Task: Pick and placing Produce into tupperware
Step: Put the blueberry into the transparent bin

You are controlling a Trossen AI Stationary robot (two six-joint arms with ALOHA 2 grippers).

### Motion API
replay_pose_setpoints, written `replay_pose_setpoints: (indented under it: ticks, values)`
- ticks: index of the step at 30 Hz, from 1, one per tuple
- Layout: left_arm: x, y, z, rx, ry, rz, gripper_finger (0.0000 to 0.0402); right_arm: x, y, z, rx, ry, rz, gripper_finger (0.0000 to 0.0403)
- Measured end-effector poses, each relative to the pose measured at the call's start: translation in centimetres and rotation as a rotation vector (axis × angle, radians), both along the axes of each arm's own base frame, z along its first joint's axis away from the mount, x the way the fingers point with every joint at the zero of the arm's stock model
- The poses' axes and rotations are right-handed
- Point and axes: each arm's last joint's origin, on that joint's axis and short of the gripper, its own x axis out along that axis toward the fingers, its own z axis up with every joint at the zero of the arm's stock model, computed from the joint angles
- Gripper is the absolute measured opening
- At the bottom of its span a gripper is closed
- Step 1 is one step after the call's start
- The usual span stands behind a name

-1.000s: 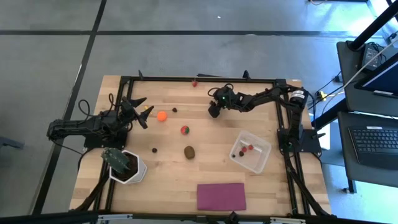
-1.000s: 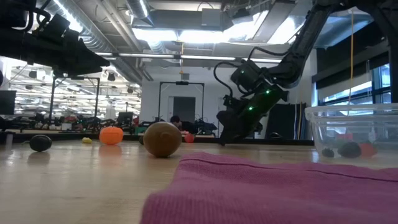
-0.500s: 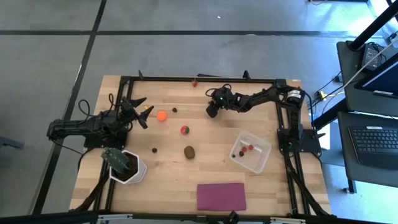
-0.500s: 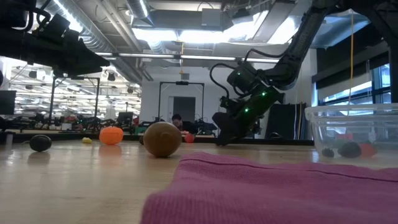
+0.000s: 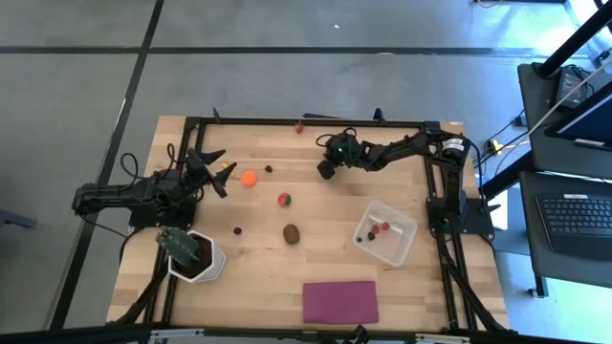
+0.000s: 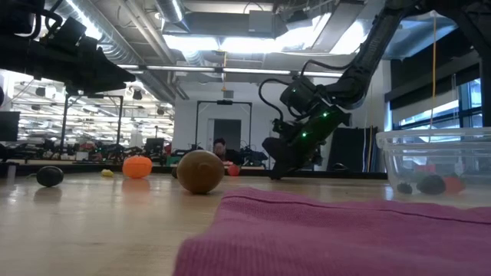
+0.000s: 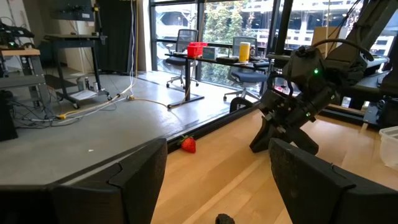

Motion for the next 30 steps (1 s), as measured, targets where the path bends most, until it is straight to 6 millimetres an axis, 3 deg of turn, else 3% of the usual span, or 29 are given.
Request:
replay_pose_setpoints:
  ticks: [9,15,23,30]
  values:
    - [0.0,0.0,0.0,0.000,0.000,0.001,0.0274,0.0,0.1,0.2,0.102,-0.062,0.002,0.0046]
    - [0.0,0.0,0.0,0.000,0.000,0.001,0.0274,-0.3,0.7,1.8,0.171,-0.099,0.045,0.0046]
    - [0.0,0.0,0.0,0.000,0.000,0.000,0.0274,-1.7,1.7,7.0,0.324,-0.186,0.168,0.0046]
    - [0.0,0.0,0.0,0.000,0.000,0.000,0.0274,-6.0,5.9,12.5,0.567,-0.088,0.250,0.0046]
